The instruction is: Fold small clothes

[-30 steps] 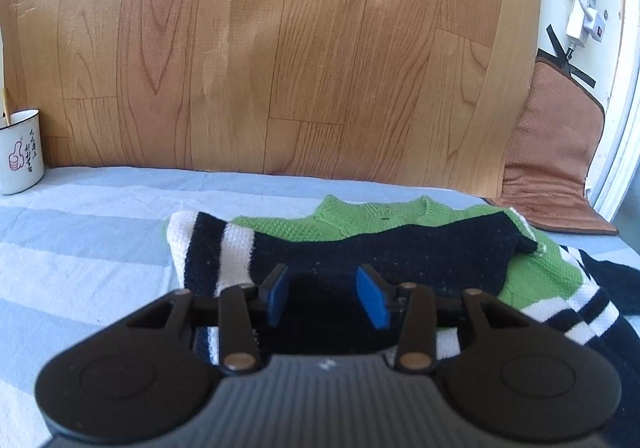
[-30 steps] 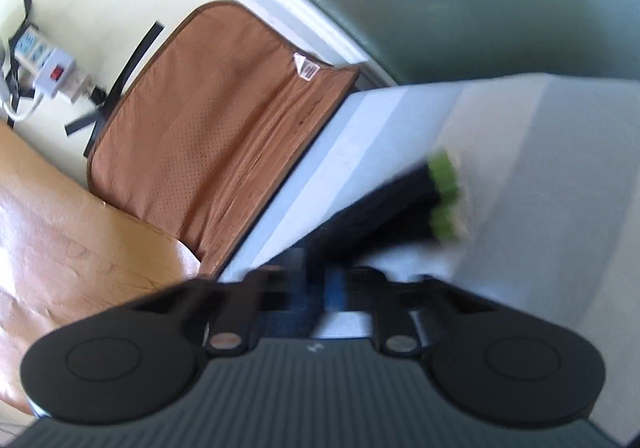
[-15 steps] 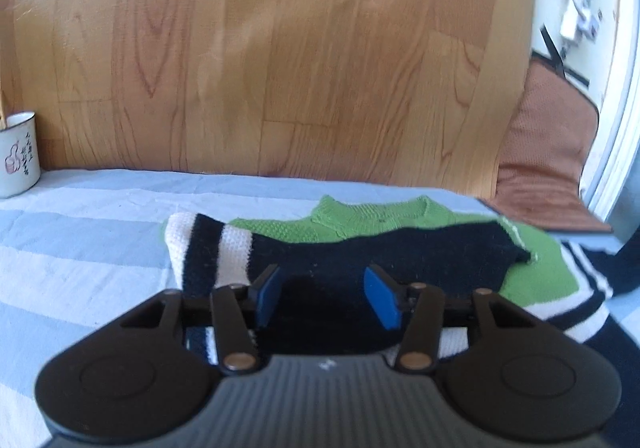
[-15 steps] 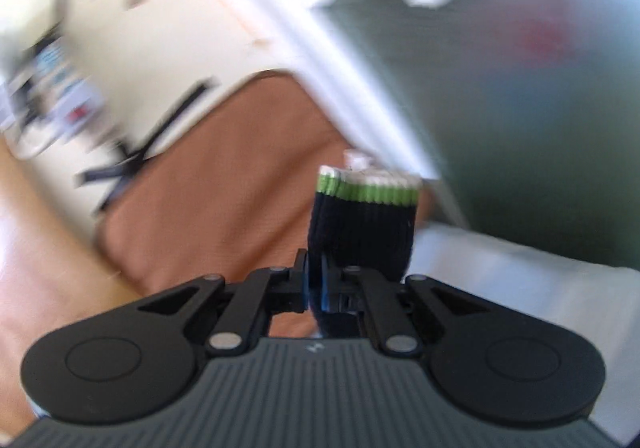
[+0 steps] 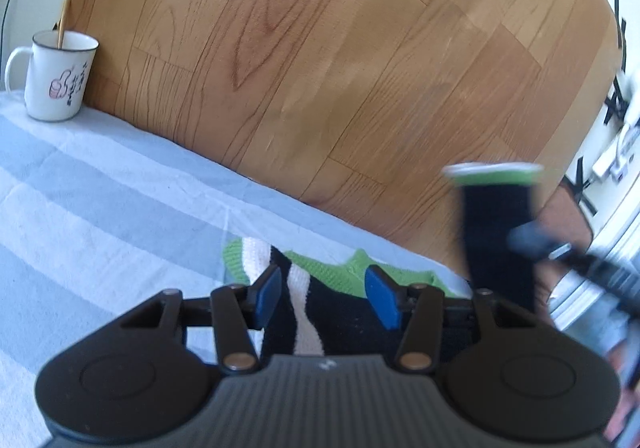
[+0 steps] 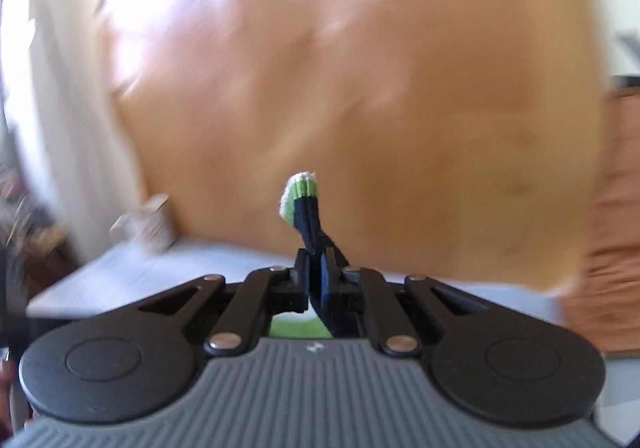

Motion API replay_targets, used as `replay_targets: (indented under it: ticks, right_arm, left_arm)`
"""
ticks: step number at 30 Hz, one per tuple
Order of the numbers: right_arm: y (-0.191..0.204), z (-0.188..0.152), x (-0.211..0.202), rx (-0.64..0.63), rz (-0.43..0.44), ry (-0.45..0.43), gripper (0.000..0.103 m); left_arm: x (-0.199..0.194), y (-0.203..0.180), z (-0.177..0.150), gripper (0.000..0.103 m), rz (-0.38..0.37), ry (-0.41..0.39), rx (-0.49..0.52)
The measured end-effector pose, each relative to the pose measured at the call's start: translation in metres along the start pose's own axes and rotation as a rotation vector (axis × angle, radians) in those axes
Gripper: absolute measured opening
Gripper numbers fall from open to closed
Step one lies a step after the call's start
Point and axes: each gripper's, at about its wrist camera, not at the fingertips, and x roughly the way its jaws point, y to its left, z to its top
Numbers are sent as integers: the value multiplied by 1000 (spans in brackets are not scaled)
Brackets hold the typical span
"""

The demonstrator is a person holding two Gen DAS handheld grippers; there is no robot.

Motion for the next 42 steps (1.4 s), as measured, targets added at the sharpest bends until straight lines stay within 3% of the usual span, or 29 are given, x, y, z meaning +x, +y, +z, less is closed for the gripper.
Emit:
replay_targets:
  ticks: [2,5,8,9,12,16,18,22,23,24,28,31,36,38,42]
  right_arm:
    - [17,-18,22,-21,77,97,9]
    - [30,-37,41,-105,166,258,22]
    - [19,-34,17,-114,153,233,44]
    - [11,-30,4,-89,143,196,45]
    - [-28,-23,-41,9,41,88,46]
    - [-97,-28,-81,133,-208,40,58]
    - [-126,-37,-86,191,-301,66,60]
    - [-157,-71,-67,241,-345,232,58]
    - [-156,-79,-64,186,-370,218,50]
    - [-152,-83,-59,131,-402,202,49]
    - [-172,-83,-61,260,-416,169,58]
    - [-173,-84,-60,270,-430,157,58]
    - [-170,-89,-64,266,-463,142,61]
    - [-168,-89,-64,258,-496,140,67]
    - [-160,-88,-71,204,-565,115,68]
  left_arm:
    - [0,4,2,47,-14,5,-22]
    - [1,7,5,48,-23,20,-40]
    - [9,6,3,48,-10,59,-31]
    - [12,5,1,48,0,70,-22]
    - [17,0,-4,48,30,83,16]
    - [20,-7,-9,44,67,92,62]
    - [22,-14,-13,29,110,93,109]
    - [25,-28,-22,24,163,86,208]
    - [25,-32,-25,24,175,79,236]
    - [26,-36,-28,23,187,77,263]
    - [37,-49,-42,25,261,85,373]
    - [40,-60,-51,25,307,63,456]
    - [41,-58,-49,28,309,64,452]
    - [41,-60,-50,29,314,62,459]
    - [42,-62,-53,32,327,56,473]
